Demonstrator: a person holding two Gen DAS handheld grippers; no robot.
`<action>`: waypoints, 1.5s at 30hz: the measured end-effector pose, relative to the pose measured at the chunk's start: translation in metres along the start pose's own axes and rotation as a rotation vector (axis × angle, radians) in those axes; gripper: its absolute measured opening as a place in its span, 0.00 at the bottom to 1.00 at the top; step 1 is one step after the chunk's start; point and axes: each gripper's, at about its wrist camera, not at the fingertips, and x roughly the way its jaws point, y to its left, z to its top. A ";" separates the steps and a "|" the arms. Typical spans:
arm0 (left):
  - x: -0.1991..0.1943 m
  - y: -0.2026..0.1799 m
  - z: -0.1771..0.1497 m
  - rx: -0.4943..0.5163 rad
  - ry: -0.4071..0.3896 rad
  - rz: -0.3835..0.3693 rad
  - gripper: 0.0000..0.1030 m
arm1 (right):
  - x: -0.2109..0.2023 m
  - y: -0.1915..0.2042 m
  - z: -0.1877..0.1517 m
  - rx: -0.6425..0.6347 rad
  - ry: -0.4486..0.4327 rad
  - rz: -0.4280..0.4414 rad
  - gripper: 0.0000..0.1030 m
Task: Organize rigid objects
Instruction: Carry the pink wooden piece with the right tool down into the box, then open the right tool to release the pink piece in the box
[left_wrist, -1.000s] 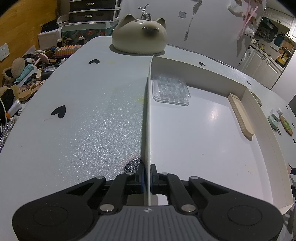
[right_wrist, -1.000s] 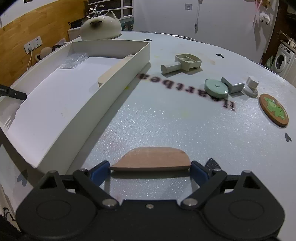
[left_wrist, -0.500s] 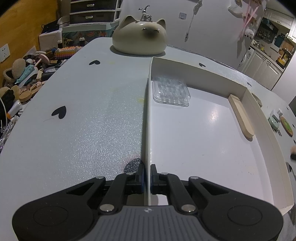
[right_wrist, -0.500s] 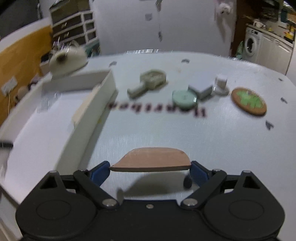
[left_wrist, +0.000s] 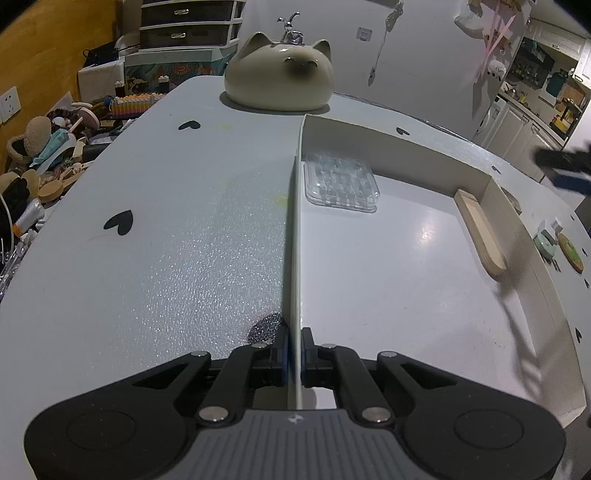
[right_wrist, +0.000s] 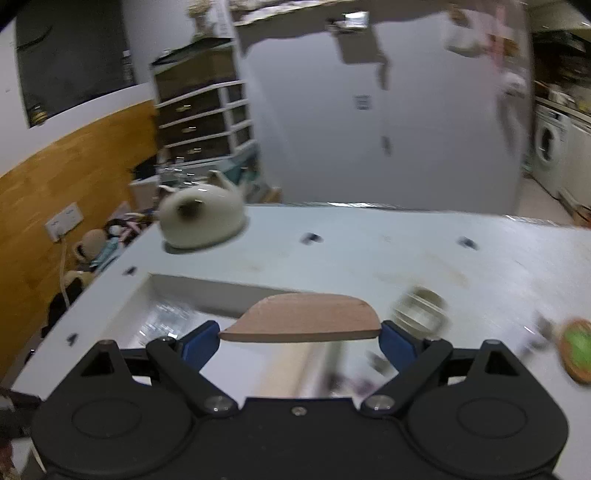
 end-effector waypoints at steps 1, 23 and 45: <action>0.000 0.000 0.000 0.000 -0.001 0.000 0.06 | 0.010 0.008 0.005 -0.010 0.009 0.015 0.91; 0.002 0.000 0.001 0.020 0.004 -0.008 0.06 | 0.155 0.060 -0.007 0.071 0.285 -0.060 0.91; 0.002 0.000 0.002 0.016 0.008 -0.007 0.06 | 0.139 0.071 -0.010 0.065 0.316 -0.063 0.97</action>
